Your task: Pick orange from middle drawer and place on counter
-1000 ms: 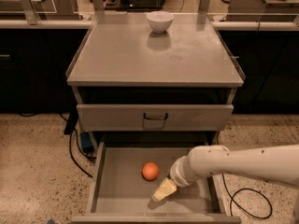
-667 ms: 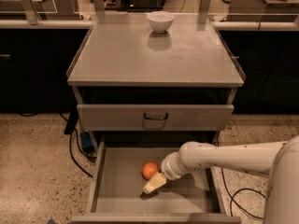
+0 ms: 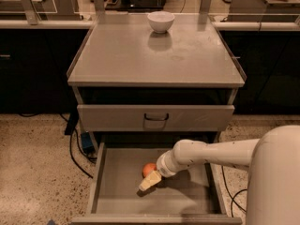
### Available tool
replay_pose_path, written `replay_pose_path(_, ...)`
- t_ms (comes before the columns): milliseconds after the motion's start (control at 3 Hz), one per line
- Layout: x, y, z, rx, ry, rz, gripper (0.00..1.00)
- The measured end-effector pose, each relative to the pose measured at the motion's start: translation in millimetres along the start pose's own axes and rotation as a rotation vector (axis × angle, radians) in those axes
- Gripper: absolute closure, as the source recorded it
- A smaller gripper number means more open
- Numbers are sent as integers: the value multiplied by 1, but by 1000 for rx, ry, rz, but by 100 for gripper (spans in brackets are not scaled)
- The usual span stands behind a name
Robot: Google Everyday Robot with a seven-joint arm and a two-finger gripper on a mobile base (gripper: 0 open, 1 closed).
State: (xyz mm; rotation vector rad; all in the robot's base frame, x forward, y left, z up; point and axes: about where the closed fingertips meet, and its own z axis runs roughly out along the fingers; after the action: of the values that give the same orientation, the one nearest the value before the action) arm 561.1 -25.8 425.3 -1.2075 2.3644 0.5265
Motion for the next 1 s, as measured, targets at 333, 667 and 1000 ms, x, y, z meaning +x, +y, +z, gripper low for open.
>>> replay_pose_path(333, 16, 0, 15, 3, 32, 31, 0)
replay_pose_path(667, 38, 9, 51, -29, 72, 75, 0)
replay_pose_path(1000, 38, 9, 51, -30, 72, 75, 0)
